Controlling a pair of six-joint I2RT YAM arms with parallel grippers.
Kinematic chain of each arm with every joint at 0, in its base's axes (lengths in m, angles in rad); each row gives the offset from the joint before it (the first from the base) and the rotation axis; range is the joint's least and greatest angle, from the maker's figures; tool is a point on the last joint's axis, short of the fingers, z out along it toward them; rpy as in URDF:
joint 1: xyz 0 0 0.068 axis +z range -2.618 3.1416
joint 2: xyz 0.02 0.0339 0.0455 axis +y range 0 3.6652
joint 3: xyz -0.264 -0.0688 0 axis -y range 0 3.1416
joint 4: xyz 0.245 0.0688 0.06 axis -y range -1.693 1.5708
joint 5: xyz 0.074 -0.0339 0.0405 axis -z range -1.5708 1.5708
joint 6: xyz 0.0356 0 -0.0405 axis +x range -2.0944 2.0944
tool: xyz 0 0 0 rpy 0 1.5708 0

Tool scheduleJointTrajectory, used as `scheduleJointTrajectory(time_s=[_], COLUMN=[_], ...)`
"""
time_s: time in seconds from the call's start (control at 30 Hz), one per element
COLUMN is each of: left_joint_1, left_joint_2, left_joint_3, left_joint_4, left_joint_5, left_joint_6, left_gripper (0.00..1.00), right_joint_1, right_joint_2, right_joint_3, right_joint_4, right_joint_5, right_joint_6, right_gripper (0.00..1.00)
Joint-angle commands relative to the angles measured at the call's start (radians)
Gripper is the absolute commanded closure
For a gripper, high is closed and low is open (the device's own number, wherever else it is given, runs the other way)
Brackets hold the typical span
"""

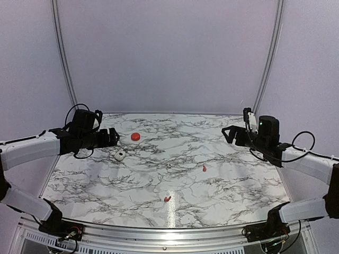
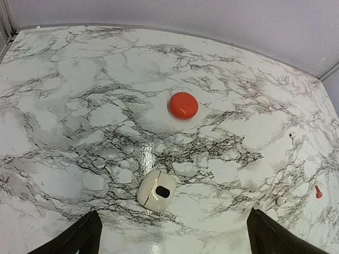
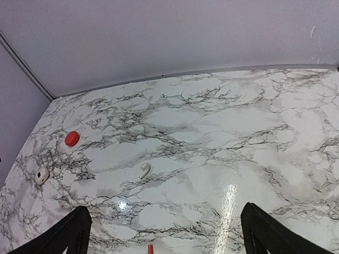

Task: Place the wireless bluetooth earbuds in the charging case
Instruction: Pick up the charging case from the center of the board.

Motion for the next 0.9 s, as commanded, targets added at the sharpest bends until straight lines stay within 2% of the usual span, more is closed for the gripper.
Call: scheduleJointTrajectory(time_s=[0.0,0.3,0.5,0.77,0.87], left_joint_1=[-0.028,0.028,0.063,0.070,0.069], left_joint_2=[0.047,0.124,0.203,0.331,0.388], left_joint_3=[0.007,0.011,0.048,0.095,0.128], left_joint_4=[0.027,0.011,-0.065,-0.085,-0.088], left_joint_5=[-0.048,0.022,-0.008,0.001,0.043], left_joint_6=[0.015,0.053,0.106,0.156,0.188], left_gripper=[0.01,0.01,0.01,0.01,0.06], right_joint_1=[0.037,0.063,0.067,0.070,0.070], right_joint_2=[0.016,0.037,0.066,0.111,0.119], right_joint_3=[-0.007,0.037,0.069,0.104,0.107], right_joint_4=[0.040,-0.019,-0.045,-0.050,-0.041], right_joint_5=[0.047,-0.043,-0.123,-0.228,-0.275], right_joint_6=[-0.026,-0.109,-0.131,-0.132,-0.127], right_gripper=[0.01,0.01,0.01,0.01,0.01])
